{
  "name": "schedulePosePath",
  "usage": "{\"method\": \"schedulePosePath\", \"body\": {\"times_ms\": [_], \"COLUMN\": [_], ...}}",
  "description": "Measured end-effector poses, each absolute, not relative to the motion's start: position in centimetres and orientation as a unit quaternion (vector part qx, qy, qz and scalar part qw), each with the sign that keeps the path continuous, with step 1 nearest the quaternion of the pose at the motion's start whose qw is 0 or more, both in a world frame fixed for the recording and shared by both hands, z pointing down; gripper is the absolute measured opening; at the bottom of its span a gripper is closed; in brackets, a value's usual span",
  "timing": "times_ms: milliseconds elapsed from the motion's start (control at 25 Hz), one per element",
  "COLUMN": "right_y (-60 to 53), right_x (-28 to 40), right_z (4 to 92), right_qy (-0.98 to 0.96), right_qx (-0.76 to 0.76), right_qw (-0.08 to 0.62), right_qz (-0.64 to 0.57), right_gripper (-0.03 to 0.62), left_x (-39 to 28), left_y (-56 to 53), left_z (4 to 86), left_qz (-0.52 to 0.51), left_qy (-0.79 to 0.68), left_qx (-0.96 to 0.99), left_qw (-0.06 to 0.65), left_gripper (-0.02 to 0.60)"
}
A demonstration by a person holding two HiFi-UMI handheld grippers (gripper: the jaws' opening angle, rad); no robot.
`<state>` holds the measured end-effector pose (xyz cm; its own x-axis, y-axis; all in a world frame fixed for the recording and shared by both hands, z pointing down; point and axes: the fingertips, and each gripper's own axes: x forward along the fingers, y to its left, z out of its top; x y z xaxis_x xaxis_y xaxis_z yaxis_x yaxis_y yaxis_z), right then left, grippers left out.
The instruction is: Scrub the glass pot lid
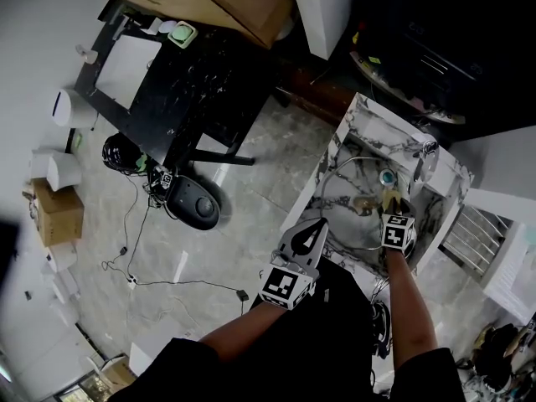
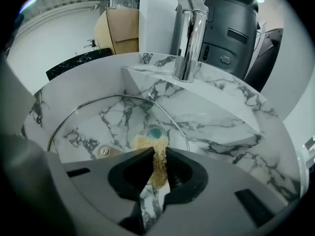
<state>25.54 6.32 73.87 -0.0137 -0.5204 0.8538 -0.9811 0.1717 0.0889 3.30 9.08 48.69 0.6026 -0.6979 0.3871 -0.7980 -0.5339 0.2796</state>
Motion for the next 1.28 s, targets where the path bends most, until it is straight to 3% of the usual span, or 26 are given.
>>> {"method": "schedulePosePath", "body": {"times_ms": [960, 1160, 1280], "right_y": [12.1, 12.9, 13.1], "right_x": [25.9, 25.2, 24.5], "right_z": [72.7, 72.9, 72.9], "right_qy": [-0.633, -0.638, -0.645], "right_qx": [0.569, 0.550, 0.538], "right_qw": [0.428, 0.441, 0.440], "right_qz": [0.304, 0.309, 0.318], "right_gripper": [0.061, 0.061, 0.061], "left_x": [2.6, 2.8, 2.7], "left_y": [11.0, 11.2, 11.1], "left_z": [48.1, 47.4, 47.8], "left_qz": [0.104, 0.129, 0.120], "left_qy": [-0.378, -0.360, -0.358], "left_qx": [0.894, 0.908, 0.907], "left_qw": [0.215, 0.170, 0.186], "left_gripper": [0.017, 0.017, 0.017]}}
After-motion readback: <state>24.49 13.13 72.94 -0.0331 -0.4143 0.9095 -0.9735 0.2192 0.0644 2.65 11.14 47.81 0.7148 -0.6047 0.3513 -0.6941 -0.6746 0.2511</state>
